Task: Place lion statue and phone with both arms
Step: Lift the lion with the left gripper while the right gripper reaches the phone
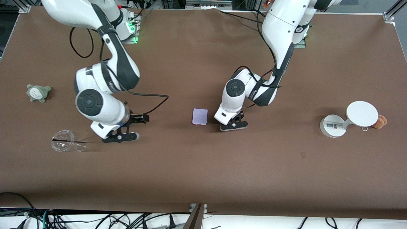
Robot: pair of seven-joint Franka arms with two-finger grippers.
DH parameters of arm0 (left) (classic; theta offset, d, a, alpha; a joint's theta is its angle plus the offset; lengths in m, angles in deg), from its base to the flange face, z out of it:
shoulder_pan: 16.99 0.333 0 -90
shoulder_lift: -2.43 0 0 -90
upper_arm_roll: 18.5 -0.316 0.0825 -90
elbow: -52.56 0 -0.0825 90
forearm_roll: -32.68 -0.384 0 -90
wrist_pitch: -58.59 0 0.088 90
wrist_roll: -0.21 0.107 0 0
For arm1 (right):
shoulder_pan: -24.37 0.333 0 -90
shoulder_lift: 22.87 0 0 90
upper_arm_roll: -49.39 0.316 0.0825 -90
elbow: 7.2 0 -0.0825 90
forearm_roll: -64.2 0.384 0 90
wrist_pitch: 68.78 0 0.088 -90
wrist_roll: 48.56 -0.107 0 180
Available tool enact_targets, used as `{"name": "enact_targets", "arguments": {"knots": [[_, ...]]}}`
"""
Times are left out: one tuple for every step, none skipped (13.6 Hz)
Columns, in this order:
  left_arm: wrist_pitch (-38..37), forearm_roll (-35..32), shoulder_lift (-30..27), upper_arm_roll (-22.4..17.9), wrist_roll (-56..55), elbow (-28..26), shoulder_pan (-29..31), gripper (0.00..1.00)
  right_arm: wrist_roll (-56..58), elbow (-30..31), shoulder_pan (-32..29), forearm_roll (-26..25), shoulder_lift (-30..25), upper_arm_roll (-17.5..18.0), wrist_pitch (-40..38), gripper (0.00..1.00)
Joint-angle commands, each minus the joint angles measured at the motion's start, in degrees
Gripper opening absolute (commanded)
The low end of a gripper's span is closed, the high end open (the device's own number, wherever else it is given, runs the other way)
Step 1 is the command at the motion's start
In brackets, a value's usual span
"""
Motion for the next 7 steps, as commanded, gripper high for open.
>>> {"name": "enact_targets", "arguments": {"knots": [[-2.46, -0.25, -4.23, -0.24, -0.81, -0.92, 0.53, 0.00, -5.20, -0.81, 3.17, 0.39, 2.10, -0.19, 2.89, 1.00], [-4.39, -0.25, -6.07, -0.24, -0.46, -0.92, 1.75, 0.00, -7.93, -0.81, 4.32, 0.12, 2.89, -0.19, 3.86, 1.00], [-6.76, -0.25, -7.48, -0.24, 0.07, -1.00, 3.15, 0.00, -9.87, -0.81, 5.29, 0.12, 3.51, -0.19, 5.00, 1.00], [-9.83, -0.17, -9.23, -0.24, 3.12, -1.44, 4.56, 0.00, -12.06, -0.81, 6.60, 0.04, 4.29, -0.19, 6.23, 1.00], [-10.90, 0.10, -10.99, -0.42, 6.98, -2.05, 6.23, 0.00, -14.08, -0.81, 7.48, 0.03, 4.91, -0.19, 7.38, 1.00], [-11.08, 0.36, -12.75, -0.68, 10.76, -3.45, 7.98, 0.00, -16.28, -0.81, 8.54, 0.03, 5.70, -0.19, 8.78, 1.00], [-11.09, 0.36, -14.33, -0.77, 14.54, -4.95, 9.74, 0.00, -18.48, -0.81, 9.77, 0.03, 6.58, -0.28, 10.19, 1.00]]}}
